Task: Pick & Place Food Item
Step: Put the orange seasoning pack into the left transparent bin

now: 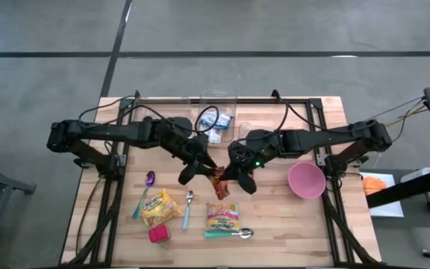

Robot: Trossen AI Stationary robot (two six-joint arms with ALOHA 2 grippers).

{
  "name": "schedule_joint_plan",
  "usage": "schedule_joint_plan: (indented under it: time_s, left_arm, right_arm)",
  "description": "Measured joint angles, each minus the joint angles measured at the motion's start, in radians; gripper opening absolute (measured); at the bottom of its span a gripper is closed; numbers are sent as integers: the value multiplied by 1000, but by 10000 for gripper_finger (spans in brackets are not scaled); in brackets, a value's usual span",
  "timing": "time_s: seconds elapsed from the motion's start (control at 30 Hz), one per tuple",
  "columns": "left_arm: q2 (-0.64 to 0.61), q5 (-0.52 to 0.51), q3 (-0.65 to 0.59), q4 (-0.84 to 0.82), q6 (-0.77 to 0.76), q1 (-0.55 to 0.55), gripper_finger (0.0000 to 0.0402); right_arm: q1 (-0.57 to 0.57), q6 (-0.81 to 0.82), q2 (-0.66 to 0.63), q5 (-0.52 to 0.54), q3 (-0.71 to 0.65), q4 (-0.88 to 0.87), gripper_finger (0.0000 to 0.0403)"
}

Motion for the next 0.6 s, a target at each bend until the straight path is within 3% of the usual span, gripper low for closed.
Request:
schedule_joint_plan:
  time_s: [0.23, 0.6]
  left_arm:
    - [0, 4, 0, 2, 5, 4, 12]
    - [-3, 3, 0, -7, -107, 4, 2]
  right_arm:
    - [-1, 0, 0, -2, 0, 0, 8]
    - [-1, -3, 0, -2, 0, 2, 8]
